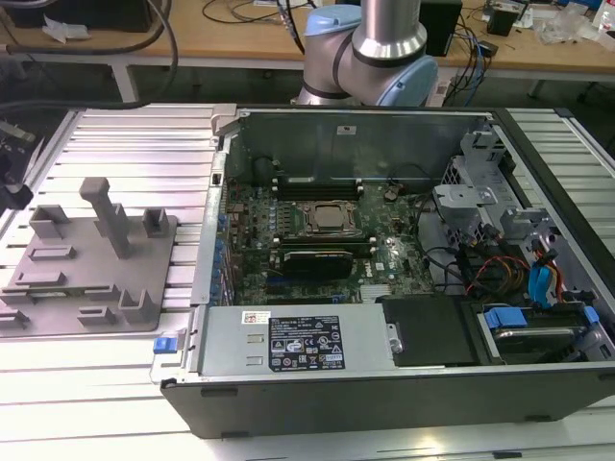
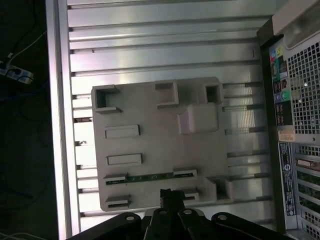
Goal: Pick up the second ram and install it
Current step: 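Reach for the second ram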
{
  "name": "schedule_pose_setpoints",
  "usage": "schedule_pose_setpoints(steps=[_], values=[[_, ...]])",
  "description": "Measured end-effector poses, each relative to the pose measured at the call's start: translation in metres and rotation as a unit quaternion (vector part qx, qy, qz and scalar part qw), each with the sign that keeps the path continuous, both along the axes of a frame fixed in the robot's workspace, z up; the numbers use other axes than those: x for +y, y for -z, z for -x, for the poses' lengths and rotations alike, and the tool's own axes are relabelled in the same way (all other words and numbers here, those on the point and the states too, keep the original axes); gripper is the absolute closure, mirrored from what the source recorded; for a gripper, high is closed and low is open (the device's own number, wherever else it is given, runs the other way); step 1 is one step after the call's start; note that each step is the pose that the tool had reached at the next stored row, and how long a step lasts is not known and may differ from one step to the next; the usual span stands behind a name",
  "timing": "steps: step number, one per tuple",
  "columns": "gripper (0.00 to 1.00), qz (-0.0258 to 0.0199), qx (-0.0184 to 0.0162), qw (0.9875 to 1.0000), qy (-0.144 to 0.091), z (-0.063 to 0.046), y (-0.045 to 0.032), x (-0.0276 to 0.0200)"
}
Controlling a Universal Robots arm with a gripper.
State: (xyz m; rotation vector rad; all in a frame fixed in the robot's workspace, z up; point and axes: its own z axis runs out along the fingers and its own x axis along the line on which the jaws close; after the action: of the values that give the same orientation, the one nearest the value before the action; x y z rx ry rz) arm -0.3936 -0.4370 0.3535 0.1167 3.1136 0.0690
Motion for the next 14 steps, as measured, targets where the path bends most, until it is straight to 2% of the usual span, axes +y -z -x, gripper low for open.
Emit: schedule_pose_setpoints(steps=[4,8,14], values=[[0.92,0.0001,0.0001,1.0000,0.000,0.003,0.0083,-0.0016],[0.92,0.0000,0.0001,1.0000,0.000,0.011,0.0247,-0.0016],[0.92,0.0001,0.0001,1.0000,0.000,0.015,0.0341,-0.0021]])
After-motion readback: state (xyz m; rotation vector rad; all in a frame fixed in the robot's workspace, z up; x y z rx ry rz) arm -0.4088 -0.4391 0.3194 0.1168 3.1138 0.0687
